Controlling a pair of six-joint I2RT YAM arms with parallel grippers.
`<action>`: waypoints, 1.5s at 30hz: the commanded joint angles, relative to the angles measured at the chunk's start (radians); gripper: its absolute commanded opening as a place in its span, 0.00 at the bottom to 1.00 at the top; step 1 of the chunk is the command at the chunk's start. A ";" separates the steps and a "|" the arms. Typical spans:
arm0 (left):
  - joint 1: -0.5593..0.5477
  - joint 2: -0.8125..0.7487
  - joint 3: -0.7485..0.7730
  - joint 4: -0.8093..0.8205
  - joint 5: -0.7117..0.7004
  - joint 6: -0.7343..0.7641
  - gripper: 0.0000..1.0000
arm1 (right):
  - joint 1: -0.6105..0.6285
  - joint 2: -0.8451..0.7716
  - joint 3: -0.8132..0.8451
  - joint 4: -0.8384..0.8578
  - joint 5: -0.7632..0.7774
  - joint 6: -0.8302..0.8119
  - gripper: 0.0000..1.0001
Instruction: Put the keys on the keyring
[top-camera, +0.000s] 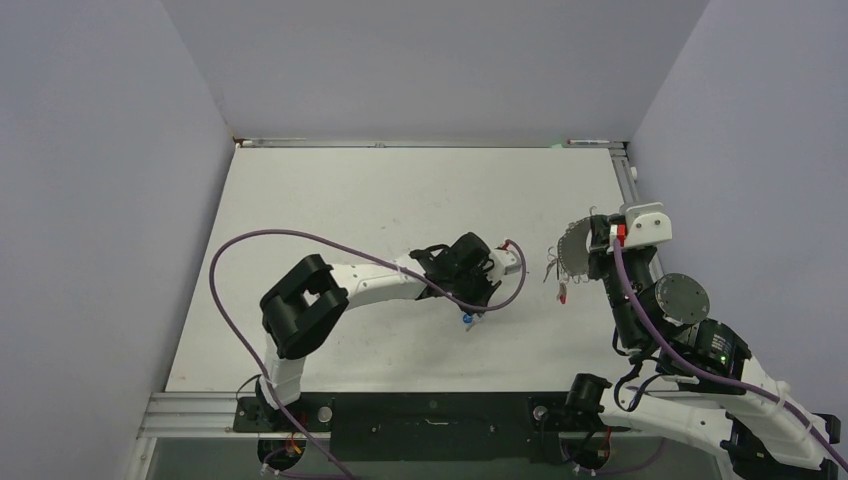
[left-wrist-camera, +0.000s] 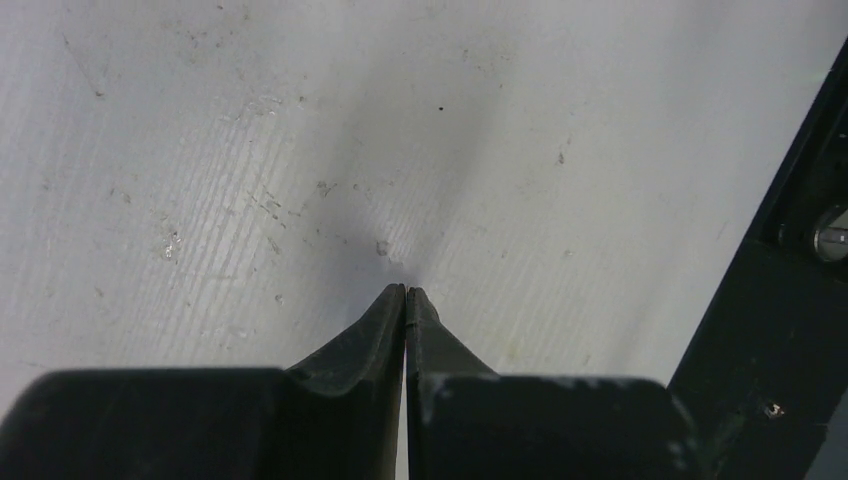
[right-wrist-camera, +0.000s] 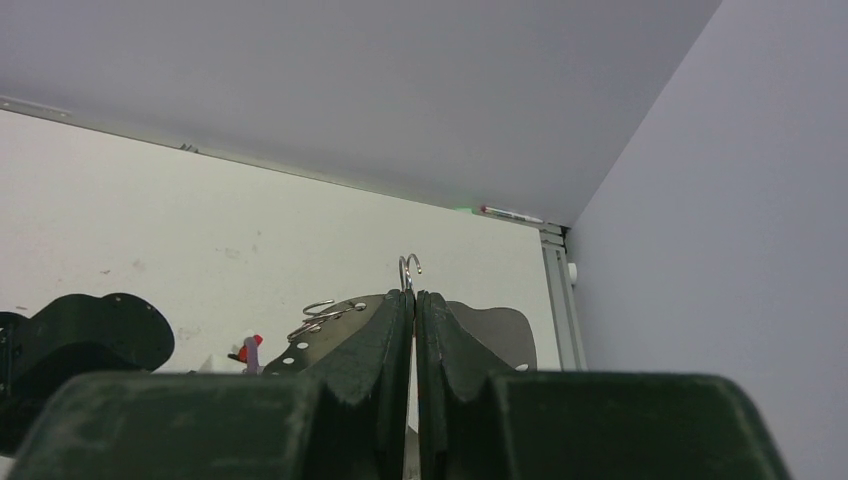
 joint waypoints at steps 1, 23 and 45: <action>0.000 -0.133 -0.040 0.095 0.008 -0.027 0.00 | 0.016 -0.015 -0.006 0.035 0.009 0.006 0.05; 0.000 -0.617 -0.264 0.045 -0.134 -0.077 0.00 | 0.022 0.022 -0.083 0.110 -0.079 0.022 0.05; 0.138 -1.184 -0.530 -0.240 -0.535 -0.136 0.00 | 0.022 0.183 -0.220 0.322 -0.299 0.109 0.05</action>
